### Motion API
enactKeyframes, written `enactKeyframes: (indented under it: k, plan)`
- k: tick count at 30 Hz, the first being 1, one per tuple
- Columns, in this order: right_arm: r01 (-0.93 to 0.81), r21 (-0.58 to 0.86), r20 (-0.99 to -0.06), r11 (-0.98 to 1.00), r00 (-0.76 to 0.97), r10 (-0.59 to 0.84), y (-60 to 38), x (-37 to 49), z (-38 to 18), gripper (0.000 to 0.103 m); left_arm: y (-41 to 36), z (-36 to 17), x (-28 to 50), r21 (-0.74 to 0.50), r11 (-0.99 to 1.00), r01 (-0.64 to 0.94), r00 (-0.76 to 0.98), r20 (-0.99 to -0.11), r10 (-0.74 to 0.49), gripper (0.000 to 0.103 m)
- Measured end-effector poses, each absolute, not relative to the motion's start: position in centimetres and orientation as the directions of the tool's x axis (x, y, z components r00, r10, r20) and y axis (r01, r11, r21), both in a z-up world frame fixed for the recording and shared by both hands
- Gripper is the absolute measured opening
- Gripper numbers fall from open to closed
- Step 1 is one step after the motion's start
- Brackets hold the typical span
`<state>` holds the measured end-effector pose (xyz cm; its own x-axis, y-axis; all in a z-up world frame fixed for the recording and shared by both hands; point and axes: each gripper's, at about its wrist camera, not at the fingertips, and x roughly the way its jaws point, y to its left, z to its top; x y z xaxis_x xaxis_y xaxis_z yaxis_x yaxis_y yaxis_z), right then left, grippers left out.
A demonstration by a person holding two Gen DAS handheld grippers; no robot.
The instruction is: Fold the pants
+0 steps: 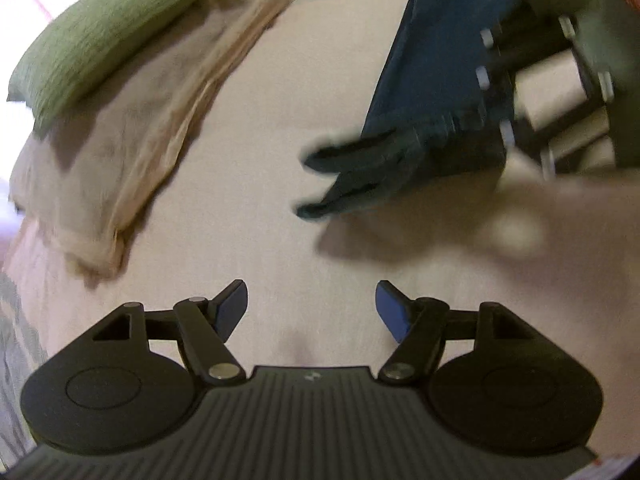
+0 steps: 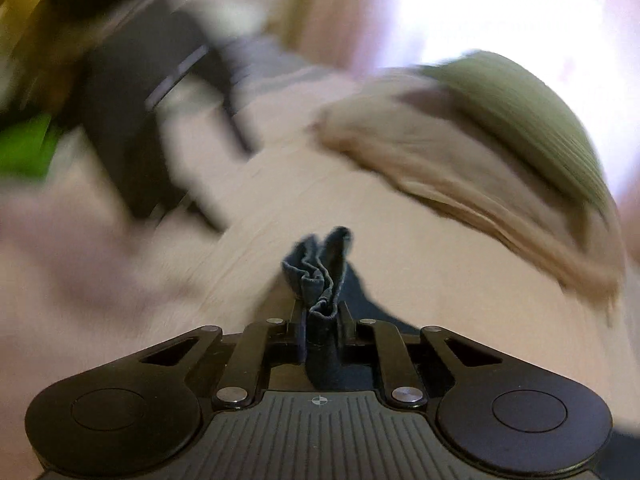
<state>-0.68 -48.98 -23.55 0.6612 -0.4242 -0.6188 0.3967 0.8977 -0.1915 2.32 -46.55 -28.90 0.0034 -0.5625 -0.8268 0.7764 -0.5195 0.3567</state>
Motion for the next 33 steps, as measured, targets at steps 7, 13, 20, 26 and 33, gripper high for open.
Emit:
enactKeyframes:
  k: [7,13,20,26,33]
  plan:
    - [0.721,0.236,-0.483,0.651,0.669,-0.565,-61.1,-14.5,-13.6,0.009,-52.3,-25.4,-7.2,0.346,-0.583,0.736,-0.108,-0.789,-0.604,0.067]
    - [0.803,0.484,-0.499,0.349,0.58,-0.644,-71.2,-28.7,-17.5,0.009,-58.2,-26.1,-18.0,0.298,-0.664,0.685,-0.203,-0.798,-0.568,0.069]
    - [0.816,0.574,-0.649,0.069,0.504,-0.57,-76.9,-38.1,-26.2,0.009,-62.8,-29.6,-26.2,0.23,-0.721,0.654,-0.236,-0.844,-0.483,0.069]
    - [0.82,0.55,-0.625,0.16,0.532,-0.571,-78.6,-38.7,-24.8,0.009,-64.7,-31.0,-27.9,0.182,-0.727,0.662,-0.227,-0.875,-0.426,0.069]
    - [0.886,0.434,-0.722,0.165,0.451,-0.524,-78.8,-38.5,-25.7,0.029,-65.9,-33.5,-27.7,0.14,-0.721,0.679,-0.22,-0.898,-0.381,0.072]
